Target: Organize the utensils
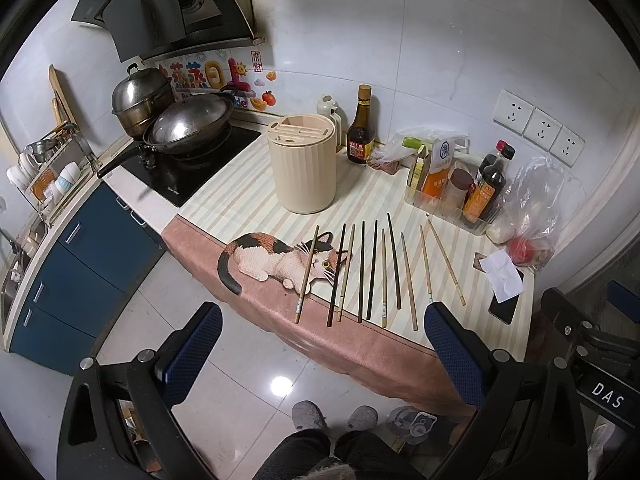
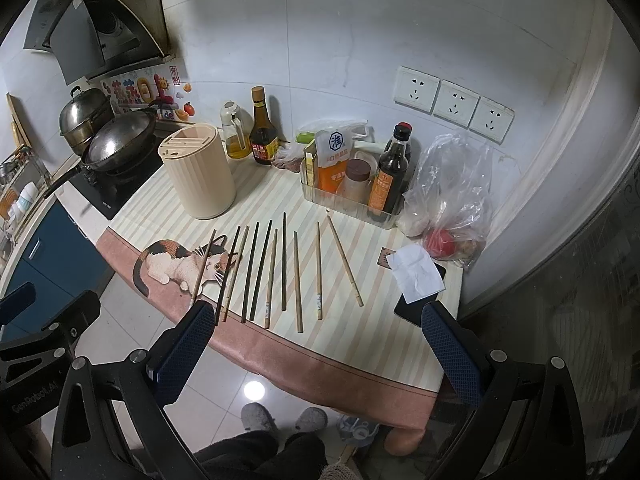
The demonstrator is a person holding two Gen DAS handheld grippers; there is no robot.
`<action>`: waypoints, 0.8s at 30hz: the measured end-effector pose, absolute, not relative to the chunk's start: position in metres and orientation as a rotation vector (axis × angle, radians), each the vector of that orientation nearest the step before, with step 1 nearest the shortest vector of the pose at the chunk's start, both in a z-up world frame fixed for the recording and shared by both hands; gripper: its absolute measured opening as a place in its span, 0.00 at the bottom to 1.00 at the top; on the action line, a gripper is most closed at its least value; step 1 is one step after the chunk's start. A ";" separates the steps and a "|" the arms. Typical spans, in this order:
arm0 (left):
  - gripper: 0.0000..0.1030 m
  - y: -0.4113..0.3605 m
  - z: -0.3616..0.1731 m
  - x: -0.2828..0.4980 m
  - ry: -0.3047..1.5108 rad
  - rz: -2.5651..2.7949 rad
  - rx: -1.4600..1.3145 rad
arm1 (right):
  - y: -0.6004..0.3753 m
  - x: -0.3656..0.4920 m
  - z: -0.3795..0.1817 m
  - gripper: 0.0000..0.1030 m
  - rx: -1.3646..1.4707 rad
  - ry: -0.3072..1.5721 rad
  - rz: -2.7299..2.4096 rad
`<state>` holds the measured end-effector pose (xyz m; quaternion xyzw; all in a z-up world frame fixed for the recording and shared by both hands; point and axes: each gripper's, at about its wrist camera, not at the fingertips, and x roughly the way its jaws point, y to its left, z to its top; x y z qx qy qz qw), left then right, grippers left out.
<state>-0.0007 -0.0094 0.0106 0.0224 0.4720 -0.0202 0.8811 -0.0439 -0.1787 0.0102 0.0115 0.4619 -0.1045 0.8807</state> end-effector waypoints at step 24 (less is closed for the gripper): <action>1.00 -0.011 0.001 0.003 1.002 -0.042 0.034 | -0.180 -0.039 0.004 1.00 0.021 0.983 -0.221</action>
